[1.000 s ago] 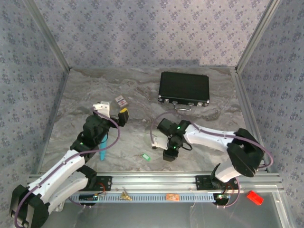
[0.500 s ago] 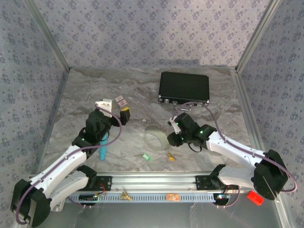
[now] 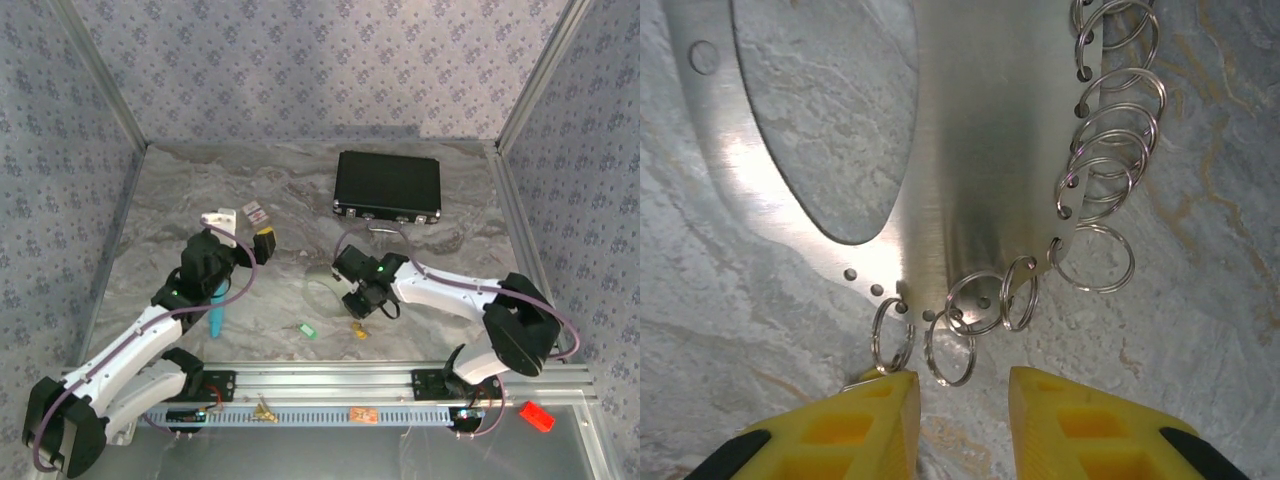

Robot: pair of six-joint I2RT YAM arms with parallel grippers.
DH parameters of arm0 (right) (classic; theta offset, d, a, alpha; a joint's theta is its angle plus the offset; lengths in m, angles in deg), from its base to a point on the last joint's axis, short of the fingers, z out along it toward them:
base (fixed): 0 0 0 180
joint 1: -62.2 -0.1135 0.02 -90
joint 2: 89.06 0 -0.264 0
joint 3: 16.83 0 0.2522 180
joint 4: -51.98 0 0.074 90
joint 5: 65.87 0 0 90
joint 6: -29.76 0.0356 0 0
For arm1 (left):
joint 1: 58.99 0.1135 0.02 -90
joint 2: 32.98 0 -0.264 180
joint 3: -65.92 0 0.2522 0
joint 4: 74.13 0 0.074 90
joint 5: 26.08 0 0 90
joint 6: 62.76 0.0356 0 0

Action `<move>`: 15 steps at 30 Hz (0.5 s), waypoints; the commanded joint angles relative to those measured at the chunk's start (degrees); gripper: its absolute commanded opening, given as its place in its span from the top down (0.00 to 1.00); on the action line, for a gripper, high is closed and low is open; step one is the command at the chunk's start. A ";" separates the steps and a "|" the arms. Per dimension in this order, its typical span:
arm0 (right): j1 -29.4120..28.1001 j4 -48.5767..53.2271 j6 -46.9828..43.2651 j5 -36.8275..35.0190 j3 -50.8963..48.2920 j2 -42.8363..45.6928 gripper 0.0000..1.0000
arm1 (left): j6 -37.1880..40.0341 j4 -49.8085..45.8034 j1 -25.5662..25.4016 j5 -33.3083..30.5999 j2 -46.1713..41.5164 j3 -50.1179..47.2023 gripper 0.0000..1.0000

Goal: Put the keys on the keyring

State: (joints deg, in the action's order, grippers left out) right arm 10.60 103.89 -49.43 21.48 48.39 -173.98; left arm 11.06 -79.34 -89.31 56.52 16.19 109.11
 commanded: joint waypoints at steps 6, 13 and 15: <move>-1.03 4.11 -3.58 -2.09 3.50 -5.16 0.70 | -0.75 -0.65 0.43 0.45 -0.88 1.69 0.00; -1.29 3.75 -4.51 -0.74 4.52 -7.32 0.70 | -0.73 -0.48 0.36 0.35 -0.73 1.77 0.00; -1.40 3.76 -4.72 -0.71 4.62 -7.77 0.70 | -0.60 -0.41 0.41 0.33 -0.72 1.85 0.00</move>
State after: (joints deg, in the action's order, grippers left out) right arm 9.64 105.97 -52.90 20.47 51.47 -180.65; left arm 11.03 -80.26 -89.31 56.65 16.19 109.11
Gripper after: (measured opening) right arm 0.300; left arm 0.997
